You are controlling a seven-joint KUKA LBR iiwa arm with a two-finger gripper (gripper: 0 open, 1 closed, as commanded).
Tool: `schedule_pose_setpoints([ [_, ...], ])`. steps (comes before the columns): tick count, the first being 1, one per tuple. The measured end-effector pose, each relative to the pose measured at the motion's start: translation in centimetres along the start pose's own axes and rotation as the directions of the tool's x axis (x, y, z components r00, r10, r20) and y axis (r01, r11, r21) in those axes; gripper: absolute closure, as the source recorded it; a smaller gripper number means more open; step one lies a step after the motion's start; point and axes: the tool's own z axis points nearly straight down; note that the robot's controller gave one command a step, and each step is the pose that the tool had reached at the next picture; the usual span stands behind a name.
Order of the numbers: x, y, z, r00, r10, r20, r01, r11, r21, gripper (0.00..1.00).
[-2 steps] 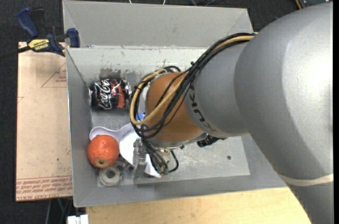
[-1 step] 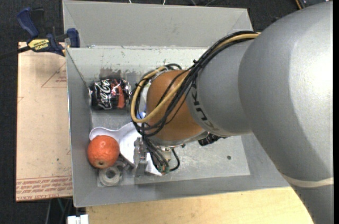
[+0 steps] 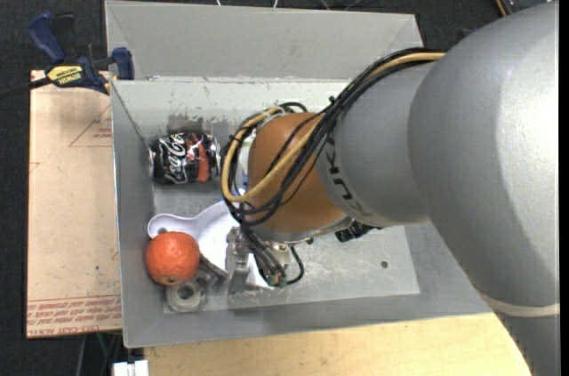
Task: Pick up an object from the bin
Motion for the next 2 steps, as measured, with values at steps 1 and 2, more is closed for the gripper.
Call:
schedule_pose_setpoints([
  [1,0.1,0.0,-1.8,1.0,0.0,-0.002,0.0,1.0,0.001,1.0],
  [2,0.1,-0.1,-3.8,1.0,0.001,-0.001,-0.001,1.0,0.001,1.0],
])
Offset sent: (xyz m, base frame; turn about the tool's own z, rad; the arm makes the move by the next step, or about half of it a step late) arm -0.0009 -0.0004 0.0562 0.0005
